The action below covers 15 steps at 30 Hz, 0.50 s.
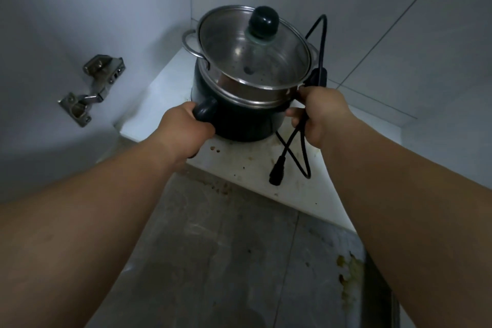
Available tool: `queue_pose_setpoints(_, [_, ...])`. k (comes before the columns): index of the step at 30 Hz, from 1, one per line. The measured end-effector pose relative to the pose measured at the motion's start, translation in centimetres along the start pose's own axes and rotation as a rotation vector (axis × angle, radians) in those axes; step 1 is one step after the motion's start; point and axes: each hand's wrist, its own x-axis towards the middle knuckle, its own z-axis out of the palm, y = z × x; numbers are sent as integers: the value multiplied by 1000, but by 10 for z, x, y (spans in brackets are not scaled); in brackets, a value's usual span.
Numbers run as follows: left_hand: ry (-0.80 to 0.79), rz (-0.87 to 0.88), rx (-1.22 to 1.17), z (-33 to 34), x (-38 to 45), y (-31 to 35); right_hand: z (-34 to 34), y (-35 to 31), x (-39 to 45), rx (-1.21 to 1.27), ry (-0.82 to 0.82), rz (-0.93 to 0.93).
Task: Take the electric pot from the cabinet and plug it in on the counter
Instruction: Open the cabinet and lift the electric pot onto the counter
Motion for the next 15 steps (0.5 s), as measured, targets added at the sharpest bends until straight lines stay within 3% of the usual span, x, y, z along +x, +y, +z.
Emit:
queue_pose_setpoints(8, [-50, 26, -54, -18, -12, -2, -12, 2, -9, 148, 109, 42])
queue_pose_setpoints(15, [-124, 62, 50, -45, -51, 30, -24, -42, -53, 62, 133, 82])
